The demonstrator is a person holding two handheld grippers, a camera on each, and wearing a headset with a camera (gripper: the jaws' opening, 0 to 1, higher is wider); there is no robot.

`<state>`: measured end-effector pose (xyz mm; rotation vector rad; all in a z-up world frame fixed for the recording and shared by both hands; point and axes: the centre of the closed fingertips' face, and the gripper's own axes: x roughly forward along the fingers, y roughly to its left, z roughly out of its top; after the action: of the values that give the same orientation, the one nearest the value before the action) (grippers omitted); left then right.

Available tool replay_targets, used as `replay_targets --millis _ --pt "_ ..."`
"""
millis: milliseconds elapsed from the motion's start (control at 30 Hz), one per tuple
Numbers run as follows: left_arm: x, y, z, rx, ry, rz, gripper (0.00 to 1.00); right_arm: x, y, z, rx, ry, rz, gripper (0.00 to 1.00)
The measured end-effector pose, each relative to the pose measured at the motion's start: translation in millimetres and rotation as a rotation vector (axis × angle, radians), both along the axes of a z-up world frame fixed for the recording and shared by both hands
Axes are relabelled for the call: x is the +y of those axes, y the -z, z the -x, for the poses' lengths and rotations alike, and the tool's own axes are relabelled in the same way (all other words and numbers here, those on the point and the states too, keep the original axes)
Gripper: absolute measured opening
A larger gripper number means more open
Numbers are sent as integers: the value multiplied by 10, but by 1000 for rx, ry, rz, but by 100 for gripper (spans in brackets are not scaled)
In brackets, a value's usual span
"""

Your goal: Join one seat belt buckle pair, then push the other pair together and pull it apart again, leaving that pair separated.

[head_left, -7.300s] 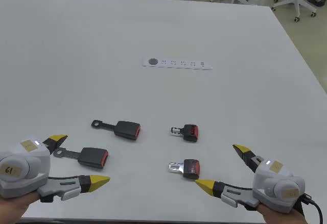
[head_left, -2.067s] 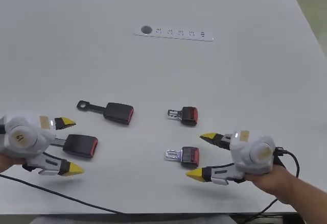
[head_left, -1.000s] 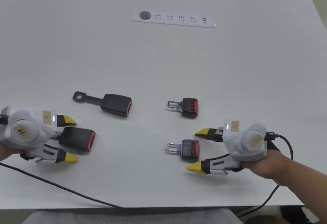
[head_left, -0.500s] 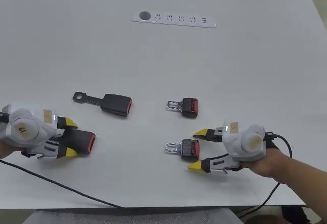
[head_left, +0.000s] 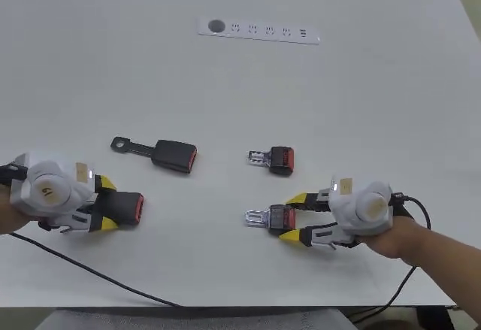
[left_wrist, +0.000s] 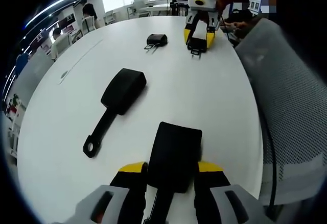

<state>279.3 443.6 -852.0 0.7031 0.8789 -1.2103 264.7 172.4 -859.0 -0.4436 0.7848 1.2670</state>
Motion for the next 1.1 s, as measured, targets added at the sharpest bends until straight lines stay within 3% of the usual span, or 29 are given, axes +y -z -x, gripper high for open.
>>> replay_targets --millis 633,1100 --pt "4 16 5 13 -5 -26 37 14 -7 -13 8 17 -15 36" --pt "-6 18 10 24 17 -53 37 229 -20 -48 -10 11 -35 36"
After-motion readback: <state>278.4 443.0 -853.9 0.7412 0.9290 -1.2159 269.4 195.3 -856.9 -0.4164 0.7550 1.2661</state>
